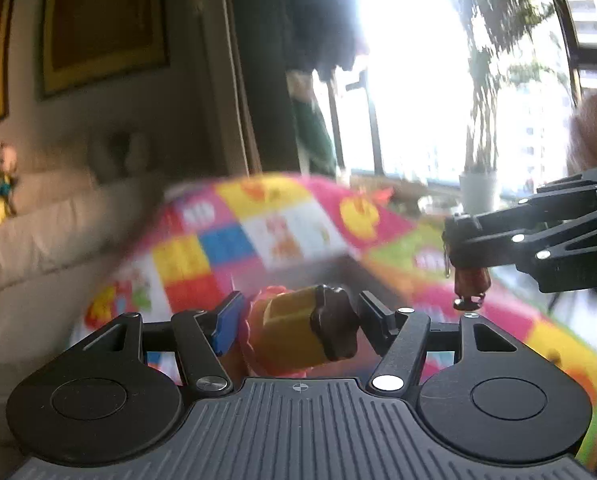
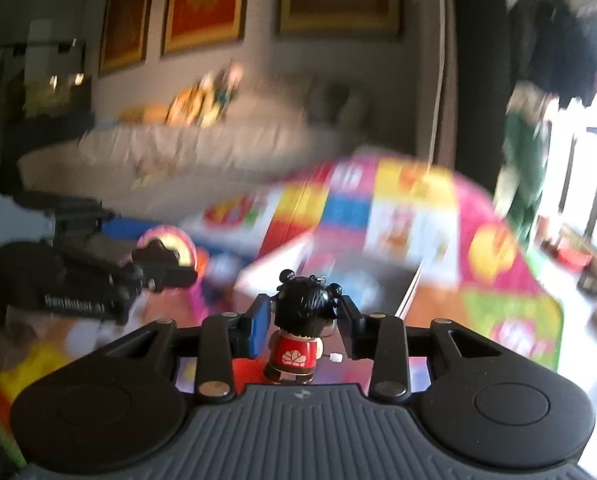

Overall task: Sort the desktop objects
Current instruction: 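Lift the doll into the pink box with right tool while left places cup toy inside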

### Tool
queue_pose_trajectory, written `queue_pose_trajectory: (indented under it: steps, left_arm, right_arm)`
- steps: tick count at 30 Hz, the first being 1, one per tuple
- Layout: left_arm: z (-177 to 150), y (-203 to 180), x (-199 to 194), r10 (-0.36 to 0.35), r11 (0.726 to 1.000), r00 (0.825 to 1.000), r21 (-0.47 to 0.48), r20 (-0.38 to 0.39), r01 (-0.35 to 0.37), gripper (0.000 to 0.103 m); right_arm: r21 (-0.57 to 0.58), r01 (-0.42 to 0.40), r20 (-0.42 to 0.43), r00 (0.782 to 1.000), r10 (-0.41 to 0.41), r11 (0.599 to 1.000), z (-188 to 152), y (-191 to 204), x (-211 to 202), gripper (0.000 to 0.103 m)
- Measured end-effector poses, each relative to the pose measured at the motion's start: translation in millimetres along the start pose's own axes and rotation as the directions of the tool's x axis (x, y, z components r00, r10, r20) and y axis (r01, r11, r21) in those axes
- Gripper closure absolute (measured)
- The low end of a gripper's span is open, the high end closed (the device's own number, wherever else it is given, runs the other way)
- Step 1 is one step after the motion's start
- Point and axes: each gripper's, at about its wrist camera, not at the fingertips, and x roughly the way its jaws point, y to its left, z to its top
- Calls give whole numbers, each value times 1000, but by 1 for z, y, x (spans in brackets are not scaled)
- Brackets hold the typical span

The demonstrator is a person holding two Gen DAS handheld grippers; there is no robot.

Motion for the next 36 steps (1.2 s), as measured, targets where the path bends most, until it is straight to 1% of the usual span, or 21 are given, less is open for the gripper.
queue_pose_trajectory:
  steps: [2, 3, 5, 8, 10, 11, 12, 13, 14, 15, 17, 20, 22, 25, 26, 27, 28, 30, 32, 34, 36]
  left_arm:
    - [15, 7, 19, -8, 999, 1000, -42, 18, 9, 36]
    - [21, 10, 32, -14, 998, 1000, -63, 20, 16, 36]
    - [25, 17, 64, -26, 995, 1000, -101, -3, 26, 36]
    - [18, 24, 110, -31, 988, 997, -151, -66, 21, 36]
    - [7, 30, 136, -24, 984, 993, -178, -113, 4, 36]
    - [2, 33, 146, -17, 983, 991, -186, -132, -8, 33]
    - [-3, 38, 153, -9, 979, 988, -201, -151, -22, 26]
    - [-8, 46, 156, -5, 973, 987, -228, -163, -33, 21]
    - [-14, 53, 153, -8, 965, 986, -259, -166, -36, 15]
    - [-19, 61, 148, -14, 958, 986, -284, -165, -33, 11]
    - [-30, 70, 133, 5, 951, 988, -305, -157, -53, 8]
    - [-50, 77, 112, 14, 942, 986, -328, -168, -69, 7]
    - [-65, 72, 103, -12, 940, 981, -336, -192, -54, 7]
    - [-87, 54, 90, -32, 961, 973, -274, -229, -33, 6]
    - [-93, 47, 85, -37, 968, 970, -249, -239, -25, 6]
    - [-97, 41, 82, -47, 971, 969, -239, -244, -13, 6]
    - [-101, 36, 79, -66, 972, 967, -237, -247, 6, 5]
    - [-104, 28, 75, -124, 968, 960, -243, -251, 62, 3]
    - [-105, 18, 73, -159, 968, 955, -229, -251, 101, 3]
    - [-104, 11, 69, -168, 971, 954, -208, -248, 117, 3]
    - [-103, 10, 64, -167, 972, 957, -201, -237, 120, 3]
  right_arm:
    - [3, 32, 42, 999, -32, 999, 17, -9, 13, 67]
    - [11, 40, 46, 998, -40, 999, 23, -13, 22, 67]
    - [27, 51, 38, 998, -52, 998, 29, -23, 45, 67]
    - [69, 64, -18, 998, -63, 996, 26, -38, 88, 67]
    - [117, 54, -70, 997, -46, 992, 19, -47, 117, 67]
    - [140, 42, -101, 994, -28, 989, 13, -52, 130, 67]
    - [164, 34, -129, 992, -13, 986, 8, -55, 140, 65]
    - [190, 34, -151, 989, -5, 981, 2, -58, 148, 60]
    - [210, 34, -167, 986, 2, 977, -4, -60, 153, 59]
    - [214, 25, -176, 984, 13, 976, -10, -59, 155, 59]
    - [196, 14, -192, 981, 24, 980, -23, -52, 157, 59]
    - [184, -16, -221, 974, 58, 983, -35, -40, 167, 59]
    - [182, -21, -241, 968, 65, 983, -39, -36, 176, 59]
    - [226, -30, -306, 947, 100, 974, -48, -42, 188, 58]
    - [250, -35, -311, 944, 114, 968, -50, -46, 188, 56]
    - [255, -32, -314, 943, 114, 966, -50, -48, 185, 52]
    - [251, -21, -318, 942, 103, 968, -51, -51, 182, 47]
    - [228, -7, -320, 944, 81, 974, -52, -55, 172, 45]
    - [201, -7, -324, 943, 73, 980, -53, -58, 160, 45]
    - [176, 3, -340, 939, 58, 984, -54, -61, 149, 45]
    - [151, 13, -356, 934, 42, 988, -56, -63, 132, 45]
